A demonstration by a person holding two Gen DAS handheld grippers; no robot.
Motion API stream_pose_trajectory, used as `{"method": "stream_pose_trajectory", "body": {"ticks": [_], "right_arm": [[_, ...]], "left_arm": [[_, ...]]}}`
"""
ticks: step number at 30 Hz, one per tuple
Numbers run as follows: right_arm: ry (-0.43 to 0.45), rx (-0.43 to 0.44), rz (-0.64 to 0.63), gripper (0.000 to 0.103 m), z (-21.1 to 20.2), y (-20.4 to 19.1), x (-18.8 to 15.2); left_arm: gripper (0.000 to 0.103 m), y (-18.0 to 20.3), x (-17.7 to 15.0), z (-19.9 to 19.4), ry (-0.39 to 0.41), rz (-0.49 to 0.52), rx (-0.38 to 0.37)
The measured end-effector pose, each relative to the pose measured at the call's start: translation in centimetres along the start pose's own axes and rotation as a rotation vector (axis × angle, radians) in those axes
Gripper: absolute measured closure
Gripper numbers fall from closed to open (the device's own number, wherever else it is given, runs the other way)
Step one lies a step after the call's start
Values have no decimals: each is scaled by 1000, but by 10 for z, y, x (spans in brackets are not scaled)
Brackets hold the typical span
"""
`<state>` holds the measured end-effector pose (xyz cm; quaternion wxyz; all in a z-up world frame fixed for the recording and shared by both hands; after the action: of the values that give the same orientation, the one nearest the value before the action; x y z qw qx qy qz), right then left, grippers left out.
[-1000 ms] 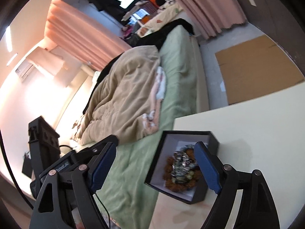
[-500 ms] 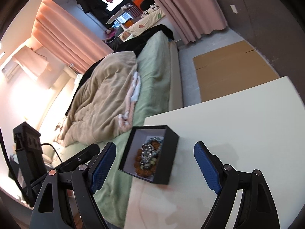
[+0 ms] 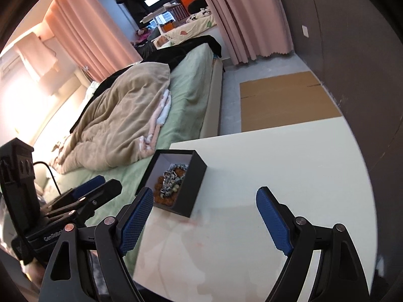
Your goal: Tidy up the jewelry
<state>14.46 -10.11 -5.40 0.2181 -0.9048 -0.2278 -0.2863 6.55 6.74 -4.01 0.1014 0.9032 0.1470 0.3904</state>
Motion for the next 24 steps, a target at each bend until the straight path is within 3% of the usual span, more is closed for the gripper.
{"method": "stream_pose_trajectory", "body": {"ticks": [8, 9, 10, 12, 24], "right_arm": [[6, -34, -26, 18, -16, 7, -4], [11, -37, -34, 14, -19, 8, -4], [18, -47, -40, 6, -21, 8, -5], [35, -62, -50, 0, -26, 9, -6], [94, -96, -85, 0, -52, 23, -8]], "left_arm": [[5, 20, -6, -9, 28, 45, -18], [1, 22, -6, -12, 43, 54, -17], [0, 25, -6, -13, 54, 59, -17], [0, 29, -5, -17, 75, 67, -20], [0, 38, -10, -34, 154, 110, 32]]}}
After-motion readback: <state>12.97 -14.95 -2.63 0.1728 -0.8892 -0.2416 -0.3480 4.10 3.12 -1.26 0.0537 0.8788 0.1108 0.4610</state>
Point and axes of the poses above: each gripper's, at about its wrist camera, not at the fingertips, and z roughly the way its jaws point, y to its right, x to its top, the point moved 3 cm from there along z, roughly the way its jaws point, and after that the axes turned 9 degrees about -x, right-handed, at the moved point
